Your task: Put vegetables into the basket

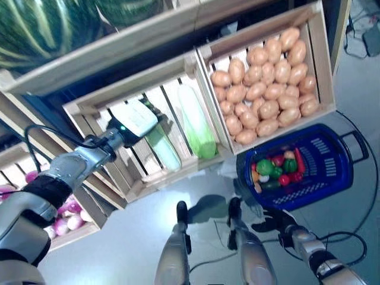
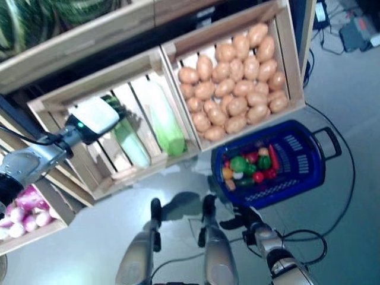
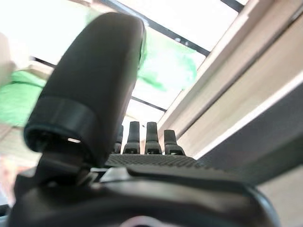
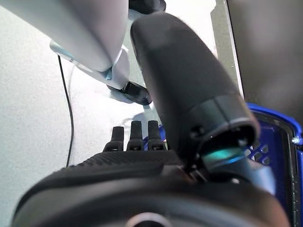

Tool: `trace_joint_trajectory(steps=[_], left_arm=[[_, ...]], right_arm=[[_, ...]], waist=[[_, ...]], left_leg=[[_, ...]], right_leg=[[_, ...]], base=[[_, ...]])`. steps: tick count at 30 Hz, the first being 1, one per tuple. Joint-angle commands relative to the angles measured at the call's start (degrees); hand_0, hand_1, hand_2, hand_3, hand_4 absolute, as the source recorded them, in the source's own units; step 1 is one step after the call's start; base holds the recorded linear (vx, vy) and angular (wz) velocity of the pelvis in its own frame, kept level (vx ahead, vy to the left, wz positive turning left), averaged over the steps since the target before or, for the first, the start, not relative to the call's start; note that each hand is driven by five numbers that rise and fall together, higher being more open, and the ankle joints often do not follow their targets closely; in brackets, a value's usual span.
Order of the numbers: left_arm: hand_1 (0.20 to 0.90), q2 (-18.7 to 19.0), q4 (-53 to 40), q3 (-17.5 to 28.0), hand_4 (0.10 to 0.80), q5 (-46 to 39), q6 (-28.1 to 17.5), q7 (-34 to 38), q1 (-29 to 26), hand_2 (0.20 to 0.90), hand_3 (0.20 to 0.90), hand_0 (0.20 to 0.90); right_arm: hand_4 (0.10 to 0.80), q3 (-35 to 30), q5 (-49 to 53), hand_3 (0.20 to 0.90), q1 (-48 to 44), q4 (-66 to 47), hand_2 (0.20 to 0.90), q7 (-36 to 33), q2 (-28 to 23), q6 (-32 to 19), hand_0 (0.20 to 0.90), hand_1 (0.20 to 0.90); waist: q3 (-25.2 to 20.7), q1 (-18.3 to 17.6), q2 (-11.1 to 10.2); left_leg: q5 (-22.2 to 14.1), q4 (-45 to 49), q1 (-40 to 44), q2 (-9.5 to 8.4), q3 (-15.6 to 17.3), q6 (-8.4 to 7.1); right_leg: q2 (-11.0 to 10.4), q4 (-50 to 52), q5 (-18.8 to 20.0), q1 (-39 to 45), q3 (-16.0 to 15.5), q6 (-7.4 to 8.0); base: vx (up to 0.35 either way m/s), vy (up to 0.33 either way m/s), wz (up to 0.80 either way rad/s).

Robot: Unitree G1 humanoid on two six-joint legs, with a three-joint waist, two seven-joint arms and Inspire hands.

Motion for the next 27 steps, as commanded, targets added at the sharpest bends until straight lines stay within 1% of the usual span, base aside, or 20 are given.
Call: trace_joint_trajectory(steps=[1, 3, 5, 9, 15, 18, 22, 25, 27], left_arm=[[0.9, 1.38, 0.51, 4.45, 0.8, 2.97, 5.33, 8.76, -5.78, 0.9, 0.9, 0.9], [0.9, 0.93, 2.95, 4.62, 0.8, 5.17, 6.37, 10.51, -6.81, 0.9, 0.9, 0.9], [0.9, 0.93, 4.42, 4.35, 0.8, 7.82, 6.73, 10.39, -8.0, 0.9, 0.9, 0.9], [0.9, 1.35, 5.0, 3.62, 0.8, 9.68, 8.9, 9.76, -9.39, 0.9, 0.9, 0.9], [0.9, 1.77, 4.38, 4.91, 0.8, 11.88, 12.39, 11.09, -8.75, 0.9, 0.9, 0.9], [0.9, 1.79, 4.79, 5.87, 0.8, 13.65, 12.05, 13.12, -8.42, 0.9, 0.9, 0.9], [0.9, 2.35, 5.05, 5.22, 0.8, 14.8, 12.7, 11.82, -9.79, 0.9, 0.9, 0.9], [0.9, 3.34, 4.83, 4.11, 0.8, 14.88, 13.89, 8.61, -11.86, 0.9, 0.9, 0.9], [0.9, 3.52, 5.45, 3.83, 0.8, 15.47, 13.45, 8.18, -12.49, 0.9, 0.9, 0.9]], right_arm=[[0.8, 1.11, 5.0, 0.9, 3.12, -4.59, 0.9, -2.24, -3.38, -3.05, 0.9, 0.9], [0.8, 1.07, 5.34, 0.9, 2.7, -7.16, 0.9, -2.8, -3.42, -3.48, 0.9, 0.9], [0.8, 1.08, 5.03, 0.9, 2.35, -9.52, 0.9, -3.18, -3.54, -3.71, 0.9, 0.9], [0.8, 1.15, 6.47, 0.9, 2.8, -14.52, 0.9, -4.83, -4.18, -3.52, 0.9, 0.9], [0.8, 0.26, 7.03, 0.9, 3.79, -17.01, 0.9, -5.18, -4.97, -5.25, 0.9, 0.9], [0.8, -0.3, 7.25, 0.9, 4.11, -19.06, 0.9, -5.94, -5.2, -5.34, 0.9, 0.9], [0.8, -0.48, 7.34, 0.9, 4.31, -21.41, 0.9, -6.81, -5.64, -4.84, 0.9, 0.9], [0.8, -0.93, 7.84, 0.9, 5.13, -23.65, 0.9, -7.35, -6.47, -4.98, 0.9, 0.9], [0.8, -1.29, 8.12, 0.9, 5.55, -23.73, 0.9, -7.4, -6.58, -5.3, 0.9, 0.9]], waist=[[-0.99, -0.88, -0.78], [0.04, -1.38, -1.38], [0.93, -1.8, -1.8], [1.28, -1.99, -2.31], [1.28, -2.26, -2.05], [1.28, -2.32, -1.92], [1.28, -2.7, -1.84], [1.28, -3.35, -1.93], [1.28, -3.48, -1.91]], left_leg=[[-0.44, 10.92, -10.29, 0.62, -0.73, -0.97], [-0.8, 12.69, -12.68, 0.94, -0.3, -0.84], [-1.01, 14.33, -14.59, 1.16, -0.06, -0.77], [-2.16, 17.69, -18.52, 0.75, -0.61, -0.31], [-3.09, 20.29, -21.92, 0.63, -0.6, -0.09], [-3.05, 20.66, -23.54, 0.53, -0.63, -0.07], [-2.85, 20.78, -24.9, 0.62, -0.52, -0.33], [-2.59, 20.43, -25.64, 0.82, 0.1, -0.42], [-2.51, 20.17, -25.65, 0.79, 0.27, -0.44]], right_leg=[[0.41, 10.57, -7.55, -2.58, 2.63, 0.37], [0.2, 12.15, -7.88, -4.76, 2.65, 0.23], [-0.16, 13.84, -8.05, -6.7, 2.71, 0.14], [-1.28, 18.19, -9.31, -11.01, 3.31, 0.27], [-2.77, 21.82, -10.43, -14.96, 4.14, 0.42], [-3.48, 23.16, -10.6, -17.14, 4.43, 0.57], [-3.67, 23.66, -10.73, -18.52, 4.81, 0.61], [-3.81, 22.88, -10.2, -19.35, 5.06, 0.76], [-3.85, 22.44, -9.96, -19.4, 5.06, 0.84]], base=[[-0.082, -0.001, -0.04], [-0.072, 0.026, -0.05], [-0.081, 0.049, -0.07], [-0.058, 0.045, -0.06], [-0.034, 0.046, -0.03], [-0.036, 0.038, 0.01], [-0.022, 0.053, 0.01], [-0.02, 0.045, -0.04], [-0.005, 0.016, 0.0]])
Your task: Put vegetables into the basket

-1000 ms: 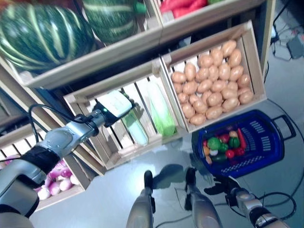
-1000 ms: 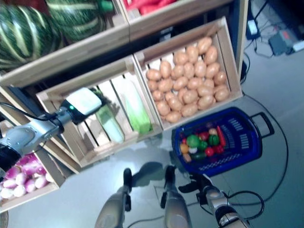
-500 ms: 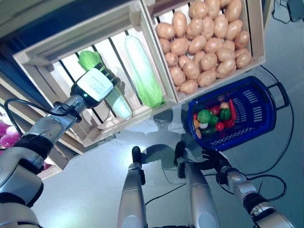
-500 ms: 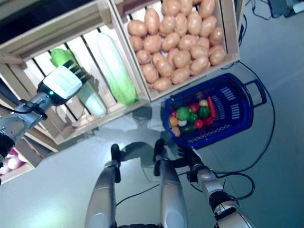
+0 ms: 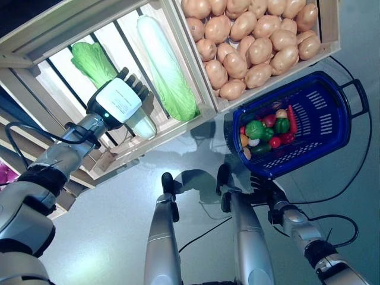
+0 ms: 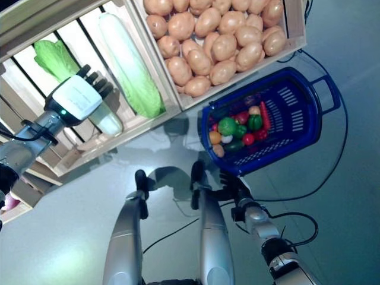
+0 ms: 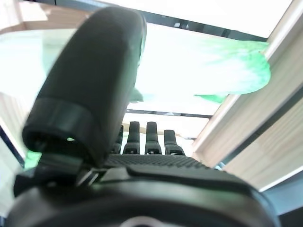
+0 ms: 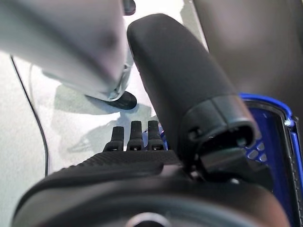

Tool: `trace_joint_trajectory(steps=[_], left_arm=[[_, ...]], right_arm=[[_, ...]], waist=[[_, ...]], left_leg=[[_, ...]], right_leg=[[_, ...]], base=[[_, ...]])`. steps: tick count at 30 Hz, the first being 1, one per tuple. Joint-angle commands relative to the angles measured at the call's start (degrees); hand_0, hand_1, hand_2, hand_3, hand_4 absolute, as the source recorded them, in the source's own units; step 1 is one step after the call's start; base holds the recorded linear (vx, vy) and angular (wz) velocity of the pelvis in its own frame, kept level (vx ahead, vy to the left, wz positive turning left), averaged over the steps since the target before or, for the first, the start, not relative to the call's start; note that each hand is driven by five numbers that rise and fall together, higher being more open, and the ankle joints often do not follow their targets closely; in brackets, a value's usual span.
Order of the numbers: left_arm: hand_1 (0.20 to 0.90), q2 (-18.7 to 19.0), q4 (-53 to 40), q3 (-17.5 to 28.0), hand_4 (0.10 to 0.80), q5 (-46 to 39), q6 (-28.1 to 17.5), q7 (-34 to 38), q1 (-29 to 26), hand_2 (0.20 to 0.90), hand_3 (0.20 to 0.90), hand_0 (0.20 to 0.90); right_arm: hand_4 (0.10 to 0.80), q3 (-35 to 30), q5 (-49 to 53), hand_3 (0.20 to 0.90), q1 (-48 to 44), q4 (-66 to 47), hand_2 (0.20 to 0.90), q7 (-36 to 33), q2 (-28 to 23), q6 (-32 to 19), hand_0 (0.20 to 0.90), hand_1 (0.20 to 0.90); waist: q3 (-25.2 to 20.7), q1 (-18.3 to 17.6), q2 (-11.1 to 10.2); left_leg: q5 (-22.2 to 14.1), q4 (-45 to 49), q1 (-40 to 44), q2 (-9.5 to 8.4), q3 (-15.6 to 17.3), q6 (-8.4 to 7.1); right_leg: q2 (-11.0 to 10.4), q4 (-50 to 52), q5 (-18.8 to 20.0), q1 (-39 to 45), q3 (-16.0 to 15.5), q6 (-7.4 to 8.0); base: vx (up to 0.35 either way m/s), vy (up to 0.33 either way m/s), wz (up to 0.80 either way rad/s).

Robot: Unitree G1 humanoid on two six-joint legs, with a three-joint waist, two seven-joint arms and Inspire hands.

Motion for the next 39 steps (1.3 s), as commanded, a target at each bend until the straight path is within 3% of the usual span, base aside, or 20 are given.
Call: trace_joint_trajectory(steps=[1, 7, 15, 29, 39], left_arm=[[0.9, 4.56, -1.63, 4.34, 0.8, 1.03, 5.92, 0.25, -8.85, 0.9, 0.9, 0.9], [0.9, 6.61, -2.42, 3.92, 0.8, 2.84, 11.14, -8.25, -9.81, 0.9, 0.9, 0.9], [0.9, 9.34, -1.35, 6.32, 0.8, 2.91, 17.22, -9.5, -10.65, 0.9, 0.9, 0.9], [0.9, 13.47, 0.29, 6.45, 0.8, 5.86, 17.41, -12.42, -12.06, 0.9, 0.9, 0.9], [0.9, 13.99, 3.3, 6.16, 0.8, 1.96, 15.54, -6.41, -12.46, 0.9, 0.9, 0.9]], right_arm=[[0.8, -2.37, 1.98, 0.9, 4.27, -4.47, 0.9, -2.6, -4.95, -3.12, 0.9, 0.9], [0.8, -3.14, 3.05, 0.9, 5.72, -5.31, 0.9, -2.74, -5.57, -4.06, 0.9, 0.9], [0.8, -3.93, 3.19, 0.9, 7.3, -7.67, 0.9, -3.31, -5.67, -4.9, 0.9, 0.9], [0.8, -5.3, 4.15, 0.9, 8.43, -7.96, 0.9, -2.89, -6.12, -6.87, 0.9, 0.9], [0.8, -5.88, 3.14, 0.9, 8.9, -9.44, 0.9, -2.98, -6.84, -7.03, 0.9, 0.9]], waist=[[0.02, -1.13, 0.86], [0.02, -1.26, 1.36], [0.02, -1.33, 1.47], [0.02, -0.86, 2.12], [0.02, -1.18, 1.6]], left_leg=[[2.15, 1.47, -4.09, 0.2, 0.2, -0.22], [2.06, 1.1, -4.31, -0.17, 0.51, -0.08], [2.06, 1.17, -5.46, -0.18, 0.84, -0.06], [2.17, 0.61, -6.03, -0.21, 0.91, 0.08], [2.11, 1.58, -7.53, 0.33, 0.87, 0.36]], right_leg=[[-2.07, 1.56, -4.37, 4.51, 1.33, 3.33], [-2.59, 1.06, -3.88, 3.95, 1.29, 3.58], [-3.09, 0.69, -3.43, 2.8, 1.16, 3.62], [-3.81, 0.59, -3.38, 2.11, 0.29, 3.56], [-3.43, 2.42, -3.58, 0.42, 0.62, 3.13]], base=[[0.0, 0.0, 0.0], [0.0, 0.0, 0.0], [0.001, 0.007, 0.02], [0.0, 0.0, 0.0], [0.006, 0.042, 0.01]])
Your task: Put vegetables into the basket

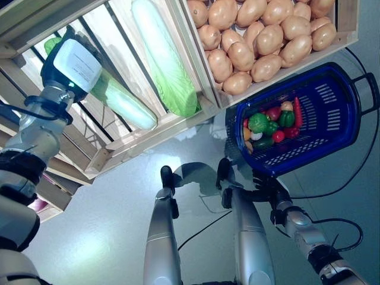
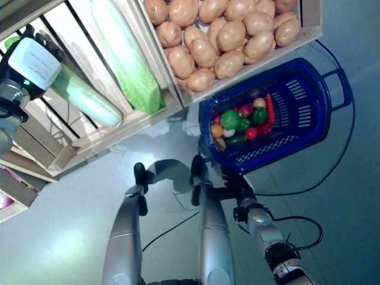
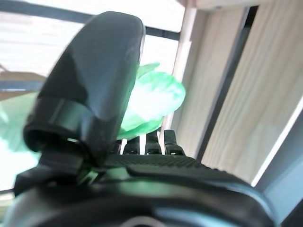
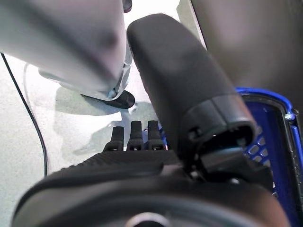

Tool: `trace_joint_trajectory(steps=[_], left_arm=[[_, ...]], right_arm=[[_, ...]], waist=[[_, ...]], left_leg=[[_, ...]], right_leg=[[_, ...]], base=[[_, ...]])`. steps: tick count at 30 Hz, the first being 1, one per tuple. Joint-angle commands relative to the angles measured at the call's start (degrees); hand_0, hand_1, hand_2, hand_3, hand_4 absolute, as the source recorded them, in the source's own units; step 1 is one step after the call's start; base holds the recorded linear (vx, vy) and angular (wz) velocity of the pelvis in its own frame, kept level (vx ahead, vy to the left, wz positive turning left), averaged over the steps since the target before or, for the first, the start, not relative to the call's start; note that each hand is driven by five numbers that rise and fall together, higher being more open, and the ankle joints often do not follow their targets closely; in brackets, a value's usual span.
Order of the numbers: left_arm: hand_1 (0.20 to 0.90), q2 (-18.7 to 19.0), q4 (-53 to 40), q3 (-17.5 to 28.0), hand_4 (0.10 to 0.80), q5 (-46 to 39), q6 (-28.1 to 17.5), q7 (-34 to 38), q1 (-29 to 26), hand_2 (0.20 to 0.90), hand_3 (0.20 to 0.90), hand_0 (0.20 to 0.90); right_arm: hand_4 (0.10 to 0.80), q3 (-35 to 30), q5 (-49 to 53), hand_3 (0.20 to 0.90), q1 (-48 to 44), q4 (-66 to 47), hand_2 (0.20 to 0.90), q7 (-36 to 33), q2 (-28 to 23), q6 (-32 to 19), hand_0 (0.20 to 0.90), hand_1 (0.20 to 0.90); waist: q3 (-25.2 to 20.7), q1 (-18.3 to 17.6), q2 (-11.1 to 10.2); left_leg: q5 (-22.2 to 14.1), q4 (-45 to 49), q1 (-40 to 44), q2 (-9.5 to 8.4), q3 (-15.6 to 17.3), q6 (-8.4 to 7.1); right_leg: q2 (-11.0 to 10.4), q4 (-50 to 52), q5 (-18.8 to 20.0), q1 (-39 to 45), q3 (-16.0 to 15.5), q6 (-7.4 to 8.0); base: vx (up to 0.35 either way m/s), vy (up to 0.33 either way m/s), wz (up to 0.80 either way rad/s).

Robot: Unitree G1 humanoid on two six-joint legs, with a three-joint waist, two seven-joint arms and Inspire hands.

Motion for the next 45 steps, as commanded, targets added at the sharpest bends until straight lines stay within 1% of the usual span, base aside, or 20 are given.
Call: trace_joint_trajectory(steps=[1, 6, 8, 10, 11, 12, 13, 15, 18, 20, 23, 24, 27, 30, 35, 36, 39, 43, 44, 45], left_arm=[[0.9, 8.38, 0.35, 5.89, 0.8, -2.2, 3.78, 5.75, -6.07, 0.9, 0.9, 0.9], [0.9, 8.69, 0.21, 5.15, 0.8, -3.69, 3.55, 7.14, -7.21, 0.9, 0.9, 0.9], [0.9, 8.64, 0.53, 4.46, 0.8, -5.56, 4.76, 8.59, -7.77, 0.9, 0.9, 0.9], [0.9, 8.53, 0.39, 5.0, 0.8, -8.26, 6.33, 9.62, -7.14, 0.9, 0.9, 0.9], [0.9, 8.36, 0.27, 5.9, 0.8, -10.91, 8.0, 11.2, -6.48, 0.9, 0.9, 0.9], [0.9, 8.22, 0.37, 6.42, 0.8, -11.11, 8.28, 11.38, -6.25, 0.9, 0.9, 0.9], [0.9, 7.94, 0.85, 7.25, 0.8, -12.79, 8.34, 13.47, -5.85, 0.9, 0.9, 0.9], [0.9, 7.92, 1.39, 7.81, 0.8, -14.44, 8.36, 15.4, -5.58, 0.9, 0.9, 0.9], [0.9, 7.21, 1.71, 9.26, 0.8, -18.77, 9.64, 19.82, -4.51, 0.9, 0.9, 0.9], [0.9, 6.64, 2.26, 10.6, 0.8, -20.97, 9.54, 23.01, -3.75, 0.9, 0.9, 0.9], [0.9, 6.32, 2.39, 11.77, 0.8, -22.3, 9.19, 24.99, -3.54, 0.9, 0.9, 0.9], [0.9, 6.17, 2.58, 12.06, 0.8, -25.05, 9.32, 27.17, -3.3, 0.9, 0.9, 0.9], [0.9, 5.41, 2.55, 13.93, 0.8, -27.39, 9.17, 30.2, -2.5, 0.9, 0.9, 0.9], [0.9, 4.34, 2.92, 15.14, 0.8, -28.88, 7.67, 32.77, -2.72, 0.9, 0.9, 0.9], [0.9, 3.25, 2.61, 14.95, 0.8, -29.35, 4.16, 34.53, -3.38, 0.9, 0.9, 0.9], [0.9, 2.78, 2.4, 15.5, 0.8, -29.33, 3.26, 35.16, -3.17, 0.9, 0.9, 0.9], [0.9, 2.67, 2.84, 14.49, 0.8, -29.49, 0.41, 35.74, -4.0, 0.9, 0.9, 0.9], [0.9, 2.51, 1.75, 13.1, 0.8, -30.4, -3.57, 34.63, -4.97, 0.9, 0.9, 0.9], [0.9, 2.05, 2.04, 12.77, 0.8, -30.78, -4.76, 34.76, -5.08, 0.9, 0.9, 0.9], [0.9, 1.97, 2.31, 12.11, 0.8, -30.53, -6.99, 34.07, -5.52, 0.9, 0.9, 0.9]], right_arm=[[0.8, -4.33, 2.45, 0.9, 5.9, -5.97, 0.9, -2.5, -6.11, -3.79, 0.9, 0.9], [0.8, -4.86, 2.79, 0.9, 6.97, -7.71, 0.9, -3.16, -6.38, -3.99, 0.9, 0.9], [0.8, -5.14, 3.13, 0.9, 7.4, -8.17, 0.9, -3.21, -6.48, -4.23, 0.9, 0.9], [0.8, -5.28, 2.65, 0.9, 7.77, -8.89, 0.9, -3.32, -6.33, -4.08, 0.9, 0.9], [0.8, -5.31, 2.54, 0.9, 8.02, -9.34, 0.9, -3.41, -6.19, -4.04, 0.9, 0.9], [0.8, -5.24, 2.54, 0.9, 8.11, -9.73, 0.9, -3.61, -6.12, -3.87, 0.9, 0.9], [0.8, -5.22, 2.25, 0.9, 8.26, -10.23, 0.9, -3.77, -5.92, -3.77, 0.9, 0.9], [0.8, -5.28, 2.49, 0.9, 8.31, -10.65, 0.9, -3.95, -5.84, -3.7, 0.9, 0.9], [0.8, -5.14, 2.43, 0.9, 8.45, -11.27, 0.9, -4.22, -5.61, -3.69, 0.9, 0.9], [0.8, -5.12, 2.45, 0.9, 8.38, -11.69, 0.9, -4.3, -5.55, -3.62, 0.9, 0.9], [0.8, -5.18, 2.6, 0.9, 8.44, -12.31, 0.9, -4.49, -5.52, -3.39, 0.9, 0.9], [0.8, -5.14, 2.74, 0.9, 8.63, -12.6, 0.9, -4.65, -5.53, -3.45, 0.9, 0.9], [0.8, -5.1, 2.75, 0.9, 8.97, -12.95, 0.9, -4.79, -5.08, -3.42, 0.9, 0.9], [0.8, -4.67, 2.93, 0.9, 8.92, -13.48, 0.9, -4.94, -4.99, -3.69, 0.9, 0.9], [0.8, -4.42, 3.14, 0.9, 8.99, -14.34, 0.9, -5.26, -4.69, -3.28, 0.9, 0.9], [0.8, -4.18, 3.47, 0.9, 9.01, -15.0, 0.9, -5.54, -4.71, -3.09, 0.9, 0.9], [0.8, -4.05, 3.23, 0.9, 8.78, -15.12, 0.9, -5.5, -4.71, -2.8, 0.9, 0.9], [0.8, -3.78, 3.54, 0.9, 8.86, -15.42, 0.9, -5.7, -4.92, -2.81, 0.9, 0.9], [0.8, -3.59, 3.62, 0.9, 8.71, -15.5, 0.9, -5.85, -4.94, -2.82, 0.9, 0.9], [0.8, -3.51, 3.65, 0.9, 8.52, -15.59, 0.9, -5.89, -5.15, -2.62, 0.9, 0.9]], waist=[[0.01, -0.95, 1.43], [0.01, -1.16, 0.83], [0.01, -1.2, 0.54], [0.01, -1.22, 0.35], [0.01, -1.19, 0.12], [0.01, -1.19, 0.01], [0.01, -1.18, -0.29], [0.01, -1.1, -0.52], [0.01, -0.87, -1.12], [0.01, -0.81, -1.54], [0.01, -0.65, -2.01], [0.01, -0.6, -2.25], [0.01, -0.45, -2.83], [0.01, -0.36, -3.51], [0.01, -0.21, -4.2], [0.01, -0.19, -4.5], [0.01, -0.31, -4.7], [0.01, -0.27, -4.84], [0.01, -0.28, -4.91], [0.01, -0.35, -4.95]], left_leg=[[2.43, 1.18, -3.91, 0.48, 0.94, 0.64], [2.27, 1.33, -4.51, 0.52, 0.98, 0.84], [2.09, 1.77, -5.18, 0.48, 0.74, 1.02], [1.82, 2.15, -5.47, 0.46, 0.69, 1.2], [1.73, 2.38, -5.65, 0.43, 0.62, 1.27], [1.66, 2.45, -5.67, 0.43, 0.6, 1.31], [1.46, 2.76, -5.87, 0.44, 0.46, 1.36], [1.37, 3.02, -6.17, 0.41, 0.22, 1.4], [1.19, 3.53, -6.8, 0.5, -0.26, 1.38], [1.05, 3.74, -7.03, 0.46, -0.39, 1.52], [0.99, 3.83, -7.28, 0.39, -0.48, 1.58], [1.01, 3.9, -7.43, 0.34, -0.61, 1.58], [0.86, 4.01, -7.51, 0.3, -0.69, 1.61], [0.72, 4.08, -7.66, 0.34, -0.78, 1.68], [0.28, 4.88, -8.32, 0.36, -1.25, 1.69], [0.3, 4.69, -8.22, 0.35, -1.27, 1.81], [0.38, 4.49, -8.16, 0.41, -1.21, 1.83], [0.32, 4.65, -8.52, 0.39, -1.33, 1.8], [0.37, 4.61, -8.59, 0.38, -1.4, 1.76], [0.28, 4.67, -8.64, 0.45, -1.26, 1.75]], right_leg=[[-2.63, 0.89, -2.51, 3.97, 1.44, 2.86], [-2.67, 0.54, -2.16, 3.46, 1.27, 2.85], [-2.62, 0.92, -2.1, 2.81, 1.3, 2.84], [-2.56, 1.38, -2.11, 2.32, 1.32, 2.86], [-2.52, 1.52, -2.03, 2.13, 1.32, 2.85], [-2.48, 1.57, -2.05, 2.12, 1.3, 2.85], [-2.36, 1.88, -2.11, 1.86, 1.4, 2.83], [-2.3, 2.05, -2.13, 1.69, 1.33, 2.78], [-2.02, 2.6, -2.31, 1.19, 1.25, 2.69], [-1.72, 2.84, -2.42, 0.99, 1.29, 2.63], [-1.48, 2.95, -2.41, 0.75, 1.35, 2.58], [-1.35, 3.22, -2.4, 0.56, 1.37, 2.6], [-1.17, 3.28, -2.4, 0.57, 1.37, 2.65], [-0.89, 3.26, -2.38, 0.53, 1.27, 2.64], [-0.7, 4.25, -2.61, 0.06, 1.07, 2.67], [-0.43, 4.04, -2.54, 0.19, 1.05, 2.7], [-0.25, 3.83, -2.36, 0.21, 1.08, 2.71], [-0.08, 4.1, -2.37, -0.06, 0.99, 2.79], [0.02, 4.08, -2.31, -0.13, 1.05, 2.85], [0.01, 4.01, -2.4, -0.17, 1.0, 2.75]], base=[[0.009, 0.038, -0.01], [-0.001, 0.002, 0.01], [-0.005, 0.0, 0.03], [0.002, 0.005, 0.02], [0.0, 0.0, 0.0], [0.0, 0.0, 0.0], [0.0, 0.0, 0.0], [0.01, -0.035, 0.0], [0.007, -0.043, -0.02], [0.0, 0.0, 0.0], [0.0, 0.0, 0.0], [0.0, 0.0, 0.0], [0.002, -0.01, 0.0], [-0.008, -0.034, -0.01], [0.002, -0.034, 0.0], [-0.005, -0.018, 0.04], [-0.005, -0.011, 0.05], [-0.001, -0.014, 0.01], [0.0, 0.0, 0.0], [0.0, 0.0, 0.0]])
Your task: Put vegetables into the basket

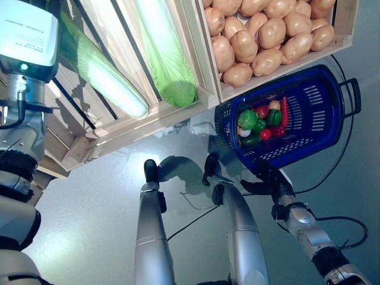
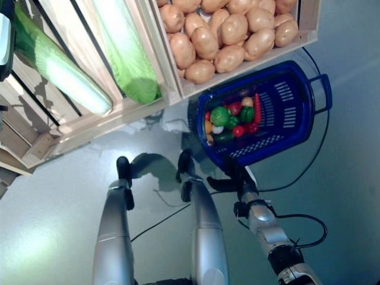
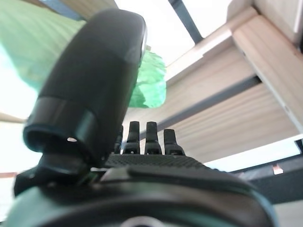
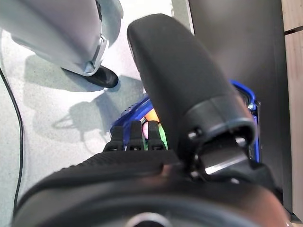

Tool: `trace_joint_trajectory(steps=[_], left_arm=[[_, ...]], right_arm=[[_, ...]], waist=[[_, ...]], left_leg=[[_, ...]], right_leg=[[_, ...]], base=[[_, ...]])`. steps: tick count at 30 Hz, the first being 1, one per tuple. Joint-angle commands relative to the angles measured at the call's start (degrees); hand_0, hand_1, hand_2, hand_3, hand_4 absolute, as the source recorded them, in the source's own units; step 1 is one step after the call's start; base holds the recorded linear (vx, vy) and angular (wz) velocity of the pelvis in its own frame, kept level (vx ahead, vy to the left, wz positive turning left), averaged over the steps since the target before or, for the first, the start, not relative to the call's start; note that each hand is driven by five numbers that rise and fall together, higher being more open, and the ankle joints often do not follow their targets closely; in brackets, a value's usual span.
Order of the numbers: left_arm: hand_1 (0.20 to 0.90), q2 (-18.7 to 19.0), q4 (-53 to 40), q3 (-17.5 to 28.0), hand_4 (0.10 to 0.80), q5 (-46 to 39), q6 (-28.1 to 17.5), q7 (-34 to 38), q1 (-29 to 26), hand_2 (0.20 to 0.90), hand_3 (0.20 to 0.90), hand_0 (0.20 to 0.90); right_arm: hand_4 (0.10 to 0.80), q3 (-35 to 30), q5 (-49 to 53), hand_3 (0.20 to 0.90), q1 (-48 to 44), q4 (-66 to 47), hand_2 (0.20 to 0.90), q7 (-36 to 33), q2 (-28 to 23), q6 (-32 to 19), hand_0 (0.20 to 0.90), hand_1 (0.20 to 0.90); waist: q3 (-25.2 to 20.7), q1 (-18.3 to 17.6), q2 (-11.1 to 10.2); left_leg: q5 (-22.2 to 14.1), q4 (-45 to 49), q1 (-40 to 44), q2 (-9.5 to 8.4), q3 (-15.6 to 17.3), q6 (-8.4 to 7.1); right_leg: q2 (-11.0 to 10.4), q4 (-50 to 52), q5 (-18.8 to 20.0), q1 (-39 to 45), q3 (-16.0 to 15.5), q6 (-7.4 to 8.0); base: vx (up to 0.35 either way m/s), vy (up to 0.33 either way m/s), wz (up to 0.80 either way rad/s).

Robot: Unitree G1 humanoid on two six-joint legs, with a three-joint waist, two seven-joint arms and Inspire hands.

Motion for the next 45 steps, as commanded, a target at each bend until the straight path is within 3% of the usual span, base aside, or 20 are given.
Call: trace_joint_trajectory(steps=[1, 6, 18, 26, 31, 32, 33, 35, 36, 45], left_arm=[[0.9, 2.58, -1.33, 3.42, 0.8, -2.7, -4.29, 3.33, -6.34, 0.9, 0.9, 0.9], [0.9, 2.29, -1.94, 1.94, 0.8, -1.6, -6.19, 2.23, -5.89, 0.9, 0.9, 0.9], [0.9, 3.76, -3.9, -5.67, 0.8, 4.41, -9.89, -4.82, -10.76, 0.9, 0.9, 0.9], [0.9, 4.46, -4.43, -7.22, 0.8, 7.1, -11.21, -5.81, -11.39, 0.9, 0.9, 0.9], [0.9, 4.45, -4.59, -8.51, 0.8, 6.66, -10.61, -7.87, -12.18, 0.9, 0.9, 0.9], [0.86, 4.73, -4.65, -8.59, 0.773, 6.62, -10.55, -8.64, -12.91, 0.86, 0.86, 0.86], [0.542, 4.97, -4.8, -8.97, 0.562, 6.58, -10.31, -9.07, -13.16, 0.542, 0.542, 0.542], [0.422, 4.88, -4.4, -8.63, 0.482, 6.94, -10.43, -8.98, -12.88, 0.422, 0.422, 0.422], [0.3, 4.8, -4.26, -8.96, 0.4, 6.48, -10.19, -9.03, -12.16, 0.3, 0.3, 0.3], [0.3, 4.72, -3.64, -8.76, 0.4, 6.63, -9.5, -8.84, -11.96, 0.3, 0.3, 0.3]], right_arm=[[0.8, -1.74, 3.51, 0.9, 5.48, -5.4, 0.9, -2.85, -3.24, -1.99, 0.9, 0.9], [0.8, -1.94, 3.54, 0.9, 5.58, -5.8, 0.9, -2.68, -3.78, -1.84, 0.9, 0.9], [0.8, -2.08, 3.5, 0.9, 5.51, -6.12, 0.9, -3.04, -5.23, -1.75, 0.9, 0.9], [0.8, -2.5, 3.12, 0.9, 5.14, -5.18, 0.9, -2.85, -5.89, -2.2, 0.9, 0.9], [0.8, -2.45, 3.36, 0.9, 5.65, -5.06, 0.9, -3.14, -6.08, -2.54, 0.9, 0.9], [0.8, -2.77, 3.53, 0.9, 5.22, -4.97, 0.9, -3.01, -6.19, -2.72, 0.9, 0.9], [0.8, -2.91, 3.56, 0.9, 5.34, -5.03, 0.9, -2.91, -6.23, -2.8, 0.9, 0.9], [0.8, -2.94, 3.61, 0.9, 5.3, -5.04, 0.9, -2.95, -6.25, -2.87, 0.9, 0.9], [0.8, -2.7, 3.82, 0.9, 5.89, -4.93, 0.9, -3.14, -6.23, -3.07, 0.9, 0.9], [0.8, -2.79, 4.18, 0.9, 5.71, -4.74, 0.9, -3.36, -6.26, -3.65, 0.9, 0.9]], waist=[[0.05, 0.13, 0.19], [0.05, -0.1, 0.45], [0.05, -0.89, 2.11], [0.05, -1.12, 3.12], [0.05, -1.16, 3.1], [0.05, -1.17, 3.14], [0.05, -1.2, 3.04], [0.05, -1.14, 2.95], [0.05, -1.09, 2.81], [0.05, -0.82, 2.54]], left_leg=[[2.49, -2.27, -0.85, -0.16, 2.12, 1.59], [2.81, -2.85, -0.63, -0.39, 2.4, 1.51], [3.18, -3.36, -0.46, -0.71, 3.58, 1.4], [3.43, -3.28, -0.93, -0.7, 3.8, 1.33], [1.36, -2.08, -0.19, -0.52, 3.73, 0.93], [3.11, -2.68, -1.45, -0.41, 4.06, 1.37], [3.1, -2.71, -1.4, -0.37, 4.07, 1.34], [3.08, -2.64, -1.4, -0.33, 4.11, 1.32], [1.15, -1.69, -0.2, -0.28, 3.81, 0.89], [1.48, -2.63, 0.44, -0.27, 3.97, 0.81]], right_leg=[[-0.59, 1.78, -2.2, 3.69, 3.09, 2.75], [-0.59, 1.02, -1.88, 3.8, 3.3, 2.88], [-1.45, 0.49, -1.58, 3.27, 3.56, 2.99], [-1.9, 0.43, -1.37, 2.76, 3.73, 3.04], [-2.28, 1.46, -3.1, 3.57, 3.75, 3.52], [-2.31, 0.89, -1.49, 2.27, 3.52, 3.08], [-2.4, 0.68, -1.35, 2.35, 3.52, 3.16], [-2.47, 0.65, -1.29, 2.37, 3.45, 3.16], [-2.6, 1.53, -3.04, 3.69, 3.57, 3.65], [-2.65, 0.65, -2.78, 4.43, 3.23, 3.81]], base=[[0.0, 0.0, 0.0], [0.0, 0.007, 0.0], [0.002, 0.029, 0.01], [0.002, 0.025, -0.01], [0.028, 0.006, -0.01], [-0.077, 0.006, 0.01], [-0.076, 0.002, 0.0], [0.04, -0.003, 0.0], [0.08, -0.002, 0.0], [0.009, 0.0, 0.0]])
